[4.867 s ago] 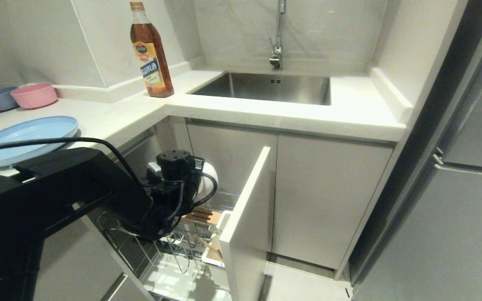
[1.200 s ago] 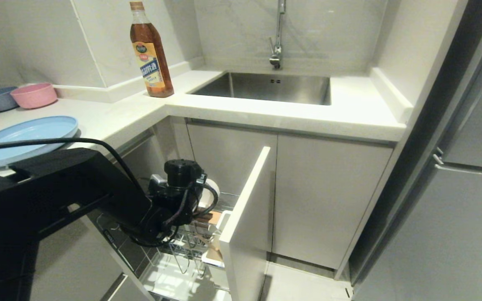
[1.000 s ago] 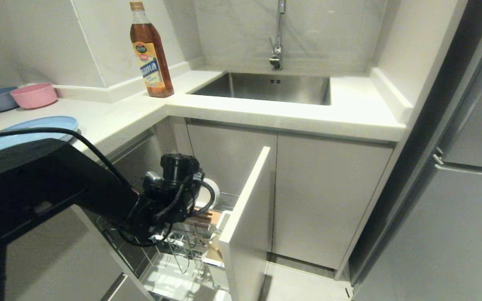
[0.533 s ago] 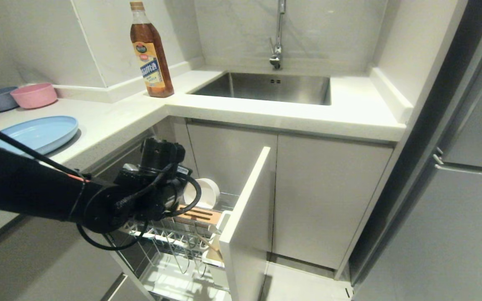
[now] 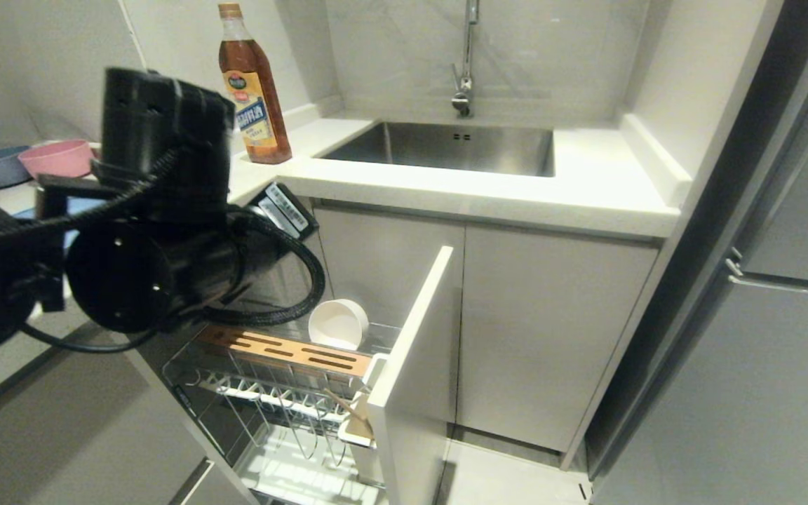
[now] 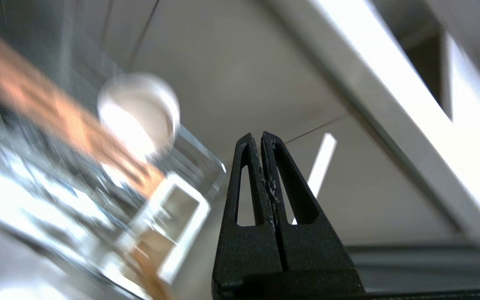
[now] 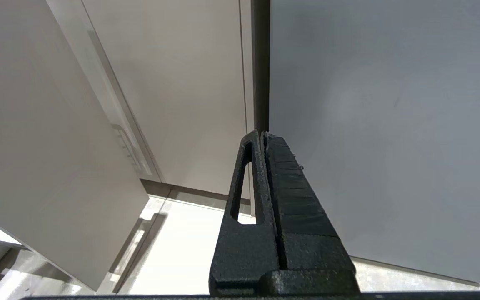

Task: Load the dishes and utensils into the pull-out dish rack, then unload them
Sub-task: Pick up the plate and place it in the cupboard

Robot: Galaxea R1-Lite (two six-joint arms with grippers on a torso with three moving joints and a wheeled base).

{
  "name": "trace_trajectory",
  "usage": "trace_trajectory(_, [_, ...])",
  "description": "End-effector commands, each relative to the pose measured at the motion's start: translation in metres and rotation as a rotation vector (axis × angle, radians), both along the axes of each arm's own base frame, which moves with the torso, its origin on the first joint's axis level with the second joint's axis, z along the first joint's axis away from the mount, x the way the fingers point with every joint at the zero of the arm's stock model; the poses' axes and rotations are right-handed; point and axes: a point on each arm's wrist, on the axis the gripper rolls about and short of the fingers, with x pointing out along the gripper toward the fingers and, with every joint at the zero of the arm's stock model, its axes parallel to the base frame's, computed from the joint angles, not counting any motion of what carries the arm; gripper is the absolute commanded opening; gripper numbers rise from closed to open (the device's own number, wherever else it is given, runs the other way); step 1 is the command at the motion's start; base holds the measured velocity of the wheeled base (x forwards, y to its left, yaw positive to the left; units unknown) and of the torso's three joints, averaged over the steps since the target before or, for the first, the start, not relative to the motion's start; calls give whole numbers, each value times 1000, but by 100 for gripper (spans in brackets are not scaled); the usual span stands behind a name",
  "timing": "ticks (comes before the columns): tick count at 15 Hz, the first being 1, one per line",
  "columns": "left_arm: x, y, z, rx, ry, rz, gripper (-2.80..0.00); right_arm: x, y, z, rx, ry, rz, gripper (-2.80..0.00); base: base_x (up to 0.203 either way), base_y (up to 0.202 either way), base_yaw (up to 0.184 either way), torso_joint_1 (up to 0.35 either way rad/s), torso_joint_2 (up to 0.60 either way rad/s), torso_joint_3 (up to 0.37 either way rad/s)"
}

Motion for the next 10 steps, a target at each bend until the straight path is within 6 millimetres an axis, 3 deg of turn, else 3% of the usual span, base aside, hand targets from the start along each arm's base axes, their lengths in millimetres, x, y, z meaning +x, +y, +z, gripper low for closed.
trace_trajectory(1, [-14, 7, 31, 217, -89, -77, -280, 0, 0, 0, 0, 0, 0, -280, 0, 0, 0, 0, 0, 0])
trace_trajectory(3, [-14, 19, 57, 421, -144, -78, -280, 0, 0, 0, 0, 0, 0, -280, 0, 0, 0, 0, 0, 0])
trace_trajectory(5, [-3, 45, 63, 543, -91, 5, -280, 0, 0, 0, 0, 0, 0, -280, 0, 0, 0, 0, 0, 0])
trace_trajectory(8, [17, 83, 66, 616, 28, 144, -280, 0, 0, 0, 0, 0, 0, -280, 0, 0, 0, 0, 0, 0])
trace_trajectory(10, [34, 92, 72, 622, 48, 207, -280, 0, 0, 0, 0, 0, 0, -280, 0, 0, 0, 0, 0, 0])
